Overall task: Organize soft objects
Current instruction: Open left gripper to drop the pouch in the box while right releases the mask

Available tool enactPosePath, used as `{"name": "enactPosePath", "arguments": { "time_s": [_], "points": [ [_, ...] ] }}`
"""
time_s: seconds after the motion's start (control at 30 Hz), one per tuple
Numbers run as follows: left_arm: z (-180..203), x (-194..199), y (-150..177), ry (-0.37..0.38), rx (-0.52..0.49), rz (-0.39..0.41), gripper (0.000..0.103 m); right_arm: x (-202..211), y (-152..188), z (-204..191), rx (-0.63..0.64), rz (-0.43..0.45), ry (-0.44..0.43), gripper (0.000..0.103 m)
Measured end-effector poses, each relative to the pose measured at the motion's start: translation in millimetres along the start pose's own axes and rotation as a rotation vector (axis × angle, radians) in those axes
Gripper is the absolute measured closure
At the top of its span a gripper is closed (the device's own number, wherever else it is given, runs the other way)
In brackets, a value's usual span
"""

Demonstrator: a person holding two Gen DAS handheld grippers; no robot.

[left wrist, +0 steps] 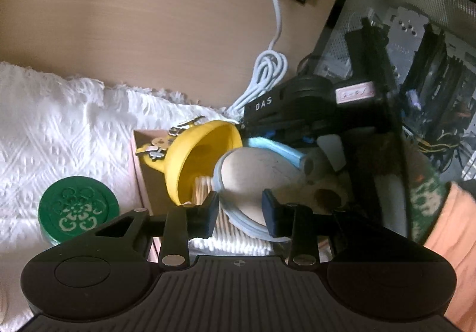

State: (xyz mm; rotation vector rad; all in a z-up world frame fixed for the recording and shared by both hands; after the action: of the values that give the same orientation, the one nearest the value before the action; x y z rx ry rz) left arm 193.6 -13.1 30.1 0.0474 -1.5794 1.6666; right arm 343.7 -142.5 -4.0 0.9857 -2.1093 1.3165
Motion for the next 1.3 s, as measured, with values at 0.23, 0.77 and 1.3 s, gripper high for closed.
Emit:
{"name": "enactPosePath", "arguments": {
  "time_s": [0.23,0.77,1.3],
  "points": [
    [-3,-1,-4,-0.024,0.002,-0.024,0.067,55,-12,-11,0.016,0.087,-0.031,0.066],
    [-27,20,6,-0.111,0.081,-0.029,0.078,25,28,30,-0.210,0.059,-0.055,0.084],
    [33,35,4,0.014,0.008,-0.015,0.078,135,120,23,0.248,0.279,0.126,0.083]
  ]
}}
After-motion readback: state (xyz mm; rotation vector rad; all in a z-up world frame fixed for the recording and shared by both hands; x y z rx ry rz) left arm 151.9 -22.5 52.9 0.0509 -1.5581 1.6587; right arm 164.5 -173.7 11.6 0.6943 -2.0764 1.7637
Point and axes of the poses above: each gripper's, at about its wrist camera, not at the fingertips, and x roughly against the way its jaws point, z to its right, y to its underside, the point moved 9 cm from there along -x, roughly the way its jaws point, and after that the axes turned 9 degrees about -x, right-handed, at the moved point
